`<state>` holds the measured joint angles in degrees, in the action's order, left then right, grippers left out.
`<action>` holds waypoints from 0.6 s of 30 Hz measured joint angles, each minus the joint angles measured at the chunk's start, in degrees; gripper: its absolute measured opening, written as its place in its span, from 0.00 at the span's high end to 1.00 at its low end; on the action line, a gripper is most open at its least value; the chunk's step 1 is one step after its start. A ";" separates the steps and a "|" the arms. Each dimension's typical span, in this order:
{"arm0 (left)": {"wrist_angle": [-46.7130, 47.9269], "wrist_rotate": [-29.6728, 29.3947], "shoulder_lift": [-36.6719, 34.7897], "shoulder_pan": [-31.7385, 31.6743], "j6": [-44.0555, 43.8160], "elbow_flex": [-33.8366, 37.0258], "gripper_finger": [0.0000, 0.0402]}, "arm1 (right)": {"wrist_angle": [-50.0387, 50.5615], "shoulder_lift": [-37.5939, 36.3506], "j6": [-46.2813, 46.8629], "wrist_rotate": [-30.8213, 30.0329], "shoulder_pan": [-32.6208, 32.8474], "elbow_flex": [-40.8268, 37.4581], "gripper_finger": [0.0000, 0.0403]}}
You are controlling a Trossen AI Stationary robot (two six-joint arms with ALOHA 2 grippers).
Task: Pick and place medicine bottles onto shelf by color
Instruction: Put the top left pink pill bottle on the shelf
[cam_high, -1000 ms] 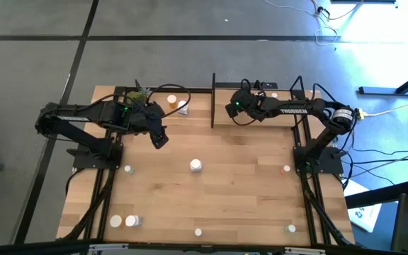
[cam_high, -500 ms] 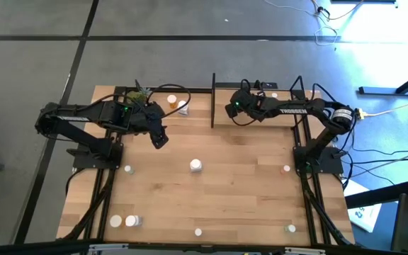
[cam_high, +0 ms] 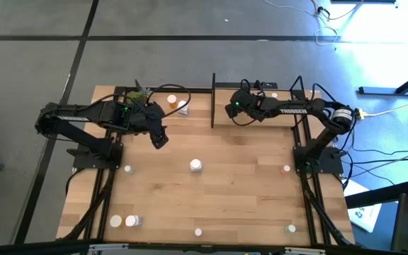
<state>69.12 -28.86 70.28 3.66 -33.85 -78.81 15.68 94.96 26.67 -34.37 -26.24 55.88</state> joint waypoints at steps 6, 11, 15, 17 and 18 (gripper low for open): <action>0.00 1.30 0.00 0.00 0.02 0.00 0.50 | 0.00 0.00 0.01 0.00 0.00 0.00 0.57; 0.00 1.36 -0.01 0.00 0.02 0.00 0.50 | 1.64 0.00 -0.51 0.05 0.00 0.33 0.57; 0.00 1.36 0.00 0.00 0.02 0.00 0.50 | 1.90 -0.02 -1.76 0.13 0.02 0.44 0.57; 0.00 1.36 0.00 0.00 0.02 0.00 0.50 | 2.38 -0.02 -1.52 0.39 0.02 0.44 0.57; 0.00 1.36 0.00 0.00 0.02 0.00 0.50 | 2.52 -0.02 -1.18 0.68 0.02 0.44 0.57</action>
<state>69.12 -27.51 70.28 3.66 -33.82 -78.81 18.21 94.94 25.49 -33.69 -26.22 56.31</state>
